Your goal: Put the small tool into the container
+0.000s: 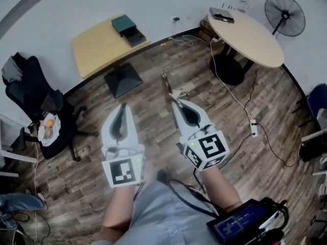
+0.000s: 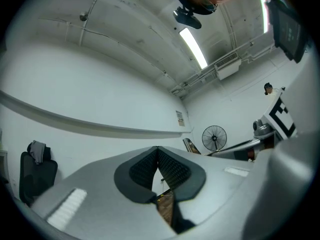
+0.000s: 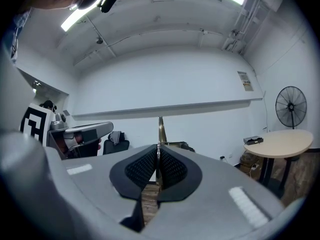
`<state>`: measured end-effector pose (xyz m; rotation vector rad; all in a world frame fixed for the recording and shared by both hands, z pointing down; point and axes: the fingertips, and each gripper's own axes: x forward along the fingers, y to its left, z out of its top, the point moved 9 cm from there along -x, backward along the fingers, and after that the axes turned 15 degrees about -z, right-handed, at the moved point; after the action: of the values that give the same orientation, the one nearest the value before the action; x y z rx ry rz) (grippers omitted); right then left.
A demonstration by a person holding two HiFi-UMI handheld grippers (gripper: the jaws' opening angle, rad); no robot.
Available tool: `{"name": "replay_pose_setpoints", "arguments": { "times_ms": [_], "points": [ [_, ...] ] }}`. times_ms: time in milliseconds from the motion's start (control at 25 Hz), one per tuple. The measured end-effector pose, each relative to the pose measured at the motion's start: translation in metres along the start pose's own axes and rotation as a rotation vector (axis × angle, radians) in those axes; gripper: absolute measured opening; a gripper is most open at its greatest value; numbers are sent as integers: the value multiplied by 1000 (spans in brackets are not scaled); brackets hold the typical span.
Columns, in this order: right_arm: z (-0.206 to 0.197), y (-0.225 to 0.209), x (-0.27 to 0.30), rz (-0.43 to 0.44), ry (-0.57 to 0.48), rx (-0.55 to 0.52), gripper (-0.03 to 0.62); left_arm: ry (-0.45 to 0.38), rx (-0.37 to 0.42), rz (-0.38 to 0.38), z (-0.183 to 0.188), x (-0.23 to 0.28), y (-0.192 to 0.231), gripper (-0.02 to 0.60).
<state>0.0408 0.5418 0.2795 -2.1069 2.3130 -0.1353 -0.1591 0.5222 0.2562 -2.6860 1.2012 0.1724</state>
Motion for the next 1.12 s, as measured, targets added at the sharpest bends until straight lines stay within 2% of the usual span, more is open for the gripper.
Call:
{"name": "replay_pose_setpoints", "arguments": {
  "times_ms": [240,600,960,1120],
  "points": [
    [11,-4,32,-23,-15,-11,6,-10,-10,-23,-5,31,25,11],
    [-6,-33,80,-59,16,19,6,41,19,-64,-41,80,43,11],
    [-19,-90,173,-35,53,55,6,97,23,-55,-78,178,66,11],
    [-15,-122,222,-17,58,77,6,119,42,-43,-81,230,78,11]
  ]
}}
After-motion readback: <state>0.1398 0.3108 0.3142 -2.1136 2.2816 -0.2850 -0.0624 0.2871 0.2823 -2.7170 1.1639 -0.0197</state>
